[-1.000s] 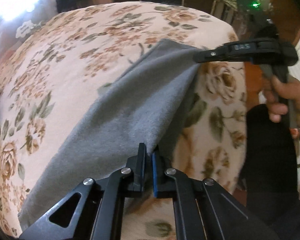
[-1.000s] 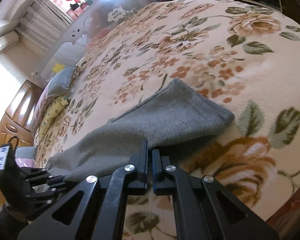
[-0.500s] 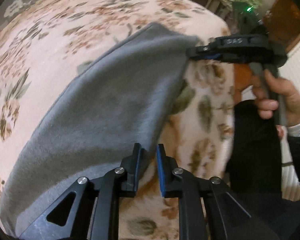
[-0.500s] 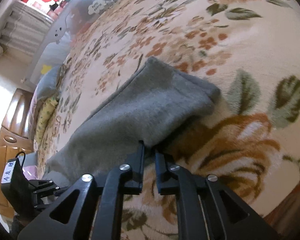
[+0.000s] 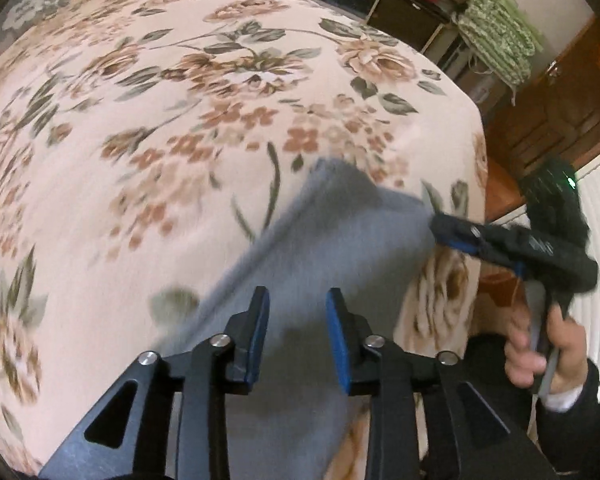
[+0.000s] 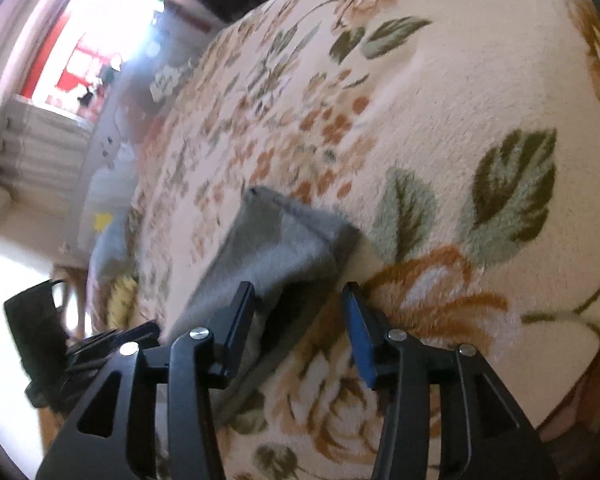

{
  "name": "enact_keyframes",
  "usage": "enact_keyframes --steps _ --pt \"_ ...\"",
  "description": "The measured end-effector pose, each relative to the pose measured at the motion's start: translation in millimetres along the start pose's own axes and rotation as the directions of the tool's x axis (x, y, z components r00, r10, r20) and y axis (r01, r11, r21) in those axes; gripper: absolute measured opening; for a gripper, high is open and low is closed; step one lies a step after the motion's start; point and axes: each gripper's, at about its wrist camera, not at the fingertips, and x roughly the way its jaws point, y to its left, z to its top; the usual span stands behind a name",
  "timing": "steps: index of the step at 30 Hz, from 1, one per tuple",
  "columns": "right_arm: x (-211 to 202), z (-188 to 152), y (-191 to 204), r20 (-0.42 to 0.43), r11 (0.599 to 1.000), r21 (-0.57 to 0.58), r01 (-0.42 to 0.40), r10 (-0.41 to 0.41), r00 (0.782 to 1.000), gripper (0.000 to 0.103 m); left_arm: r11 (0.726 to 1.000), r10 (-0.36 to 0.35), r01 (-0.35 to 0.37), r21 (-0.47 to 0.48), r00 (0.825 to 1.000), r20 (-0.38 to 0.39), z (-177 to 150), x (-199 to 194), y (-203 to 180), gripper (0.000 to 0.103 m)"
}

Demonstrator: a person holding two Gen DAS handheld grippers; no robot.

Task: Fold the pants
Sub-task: 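Fold the sweatpants over with the left gripper toward the right gripper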

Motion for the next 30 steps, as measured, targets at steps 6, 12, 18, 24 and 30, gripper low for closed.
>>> enact_keyframes --steps 6,12,18,24,30 --pt "7 2 -1 -0.002 0.998 0.015 0.053 -0.053 0.999 0.061 0.997 0.036 -0.029 0.066 0.994 -0.105 39 57 -9 0.042" --pt "12 2 3 0.024 0.995 0.002 0.099 -0.099 0.995 0.061 0.99 0.068 -0.053 0.131 0.991 -0.114 53 84 -22 0.047" --pt "22 7 -2 0.033 1.0 0.002 -0.011 0.011 0.999 0.017 0.991 0.047 -0.032 0.13 0.992 -0.116 69 95 -28 0.012" --pt "10 28 -6 0.132 0.999 0.002 -0.044 0.043 0.99 0.014 0.99 0.084 -0.077 0.119 0.995 -0.06 109 97 -36 0.007" --pt "10 23 -16 0.116 0.996 0.03 -0.08 0.076 0.99 0.014 0.992 0.059 -0.054 0.115 0.998 -0.038 98 89 -35 0.007"
